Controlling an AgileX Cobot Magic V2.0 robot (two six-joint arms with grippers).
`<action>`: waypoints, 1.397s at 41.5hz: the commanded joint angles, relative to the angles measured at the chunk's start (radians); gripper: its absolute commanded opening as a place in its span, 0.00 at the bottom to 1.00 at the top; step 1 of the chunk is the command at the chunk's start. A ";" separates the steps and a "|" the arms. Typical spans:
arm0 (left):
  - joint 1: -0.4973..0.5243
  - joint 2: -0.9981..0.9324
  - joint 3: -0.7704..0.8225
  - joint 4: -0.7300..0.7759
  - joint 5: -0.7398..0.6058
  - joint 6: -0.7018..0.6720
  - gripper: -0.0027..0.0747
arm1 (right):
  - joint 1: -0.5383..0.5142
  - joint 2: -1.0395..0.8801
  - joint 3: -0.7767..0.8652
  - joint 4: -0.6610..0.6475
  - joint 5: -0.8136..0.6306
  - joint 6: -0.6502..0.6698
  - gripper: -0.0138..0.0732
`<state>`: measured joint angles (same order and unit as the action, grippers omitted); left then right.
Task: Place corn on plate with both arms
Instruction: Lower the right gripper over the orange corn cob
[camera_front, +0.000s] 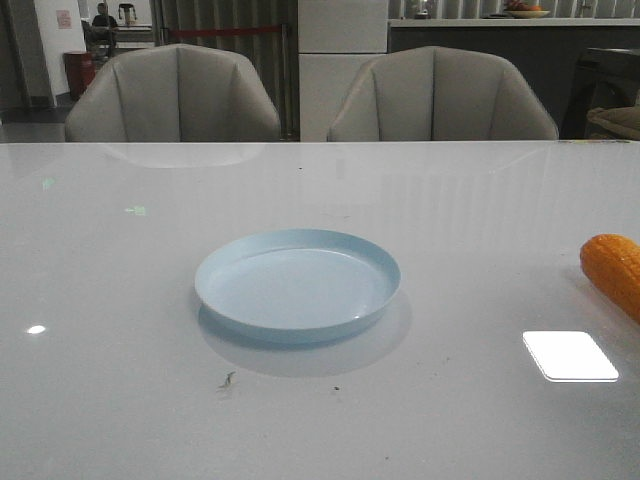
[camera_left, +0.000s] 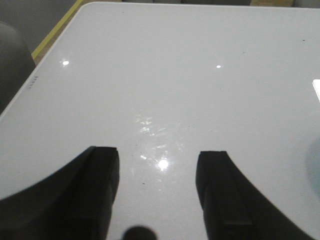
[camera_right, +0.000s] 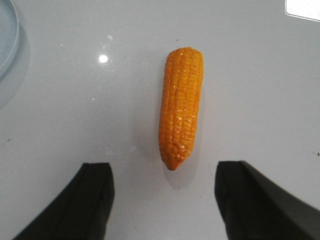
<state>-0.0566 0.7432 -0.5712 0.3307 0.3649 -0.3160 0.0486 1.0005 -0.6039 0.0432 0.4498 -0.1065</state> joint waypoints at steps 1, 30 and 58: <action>-0.037 -0.026 -0.022 -0.004 -0.058 -0.005 0.58 | -0.001 -0.009 -0.062 0.009 -0.046 0.043 0.78; -0.082 -0.028 -0.022 -0.002 -0.051 -0.005 0.58 | -0.045 0.584 -0.734 -0.056 0.420 0.088 0.78; -0.082 -0.028 -0.022 0.035 -0.041 -0.004 0.58 | -0.045 0.872 -0.796 -0.043 0.435 0.081 0.78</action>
<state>-0.1339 0.7219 -0.5628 0.3443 0.3911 -0.3160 0.0087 1.9082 -1.3664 0.0000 0.9062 -0.0199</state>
